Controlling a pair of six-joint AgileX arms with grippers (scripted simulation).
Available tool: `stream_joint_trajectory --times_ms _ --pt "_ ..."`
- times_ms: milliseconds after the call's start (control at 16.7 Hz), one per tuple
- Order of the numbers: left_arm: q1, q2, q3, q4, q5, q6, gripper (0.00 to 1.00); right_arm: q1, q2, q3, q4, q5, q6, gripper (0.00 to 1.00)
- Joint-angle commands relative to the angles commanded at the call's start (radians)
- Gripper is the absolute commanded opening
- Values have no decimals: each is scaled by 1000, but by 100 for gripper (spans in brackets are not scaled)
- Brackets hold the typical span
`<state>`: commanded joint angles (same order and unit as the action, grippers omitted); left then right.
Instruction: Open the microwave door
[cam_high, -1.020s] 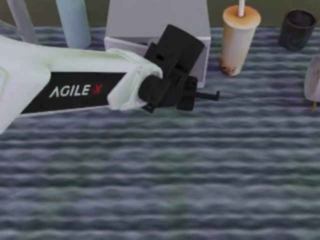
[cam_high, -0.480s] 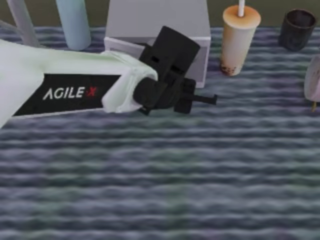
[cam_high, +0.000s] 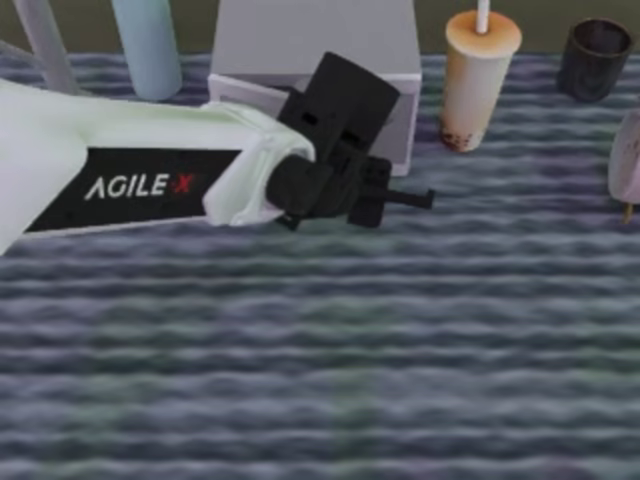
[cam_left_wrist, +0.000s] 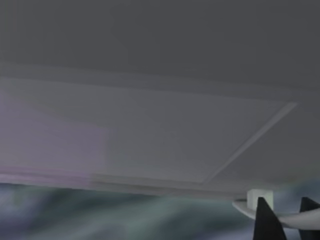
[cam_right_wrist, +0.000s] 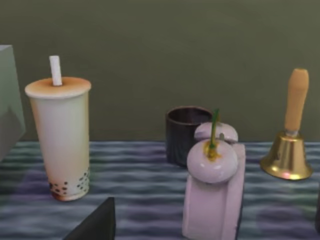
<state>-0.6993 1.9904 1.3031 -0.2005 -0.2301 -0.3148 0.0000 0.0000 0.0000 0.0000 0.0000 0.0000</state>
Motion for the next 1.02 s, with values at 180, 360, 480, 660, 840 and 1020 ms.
stream_joint_trajectory --times_ms 180,360,480,660,840,1020 --pt "0 0 0 0 0 0 0 0 0 0 0 0 0 100" --pt "0 0 0 0 0 0 0 0 0 0 0 0 0 100" --pt "0 0 0 0 0 0 0 0 0 0 0 0 0 100" --pt "0 0 0 0 0 0 0 0 0 0 0 0 0 100" --pt "-8 2 5 0 7 -5 0 0 0 0 0 0 0 100" --pt "-1 -11 -14 9 17 14 0 0 0 0 0 0 0 100"
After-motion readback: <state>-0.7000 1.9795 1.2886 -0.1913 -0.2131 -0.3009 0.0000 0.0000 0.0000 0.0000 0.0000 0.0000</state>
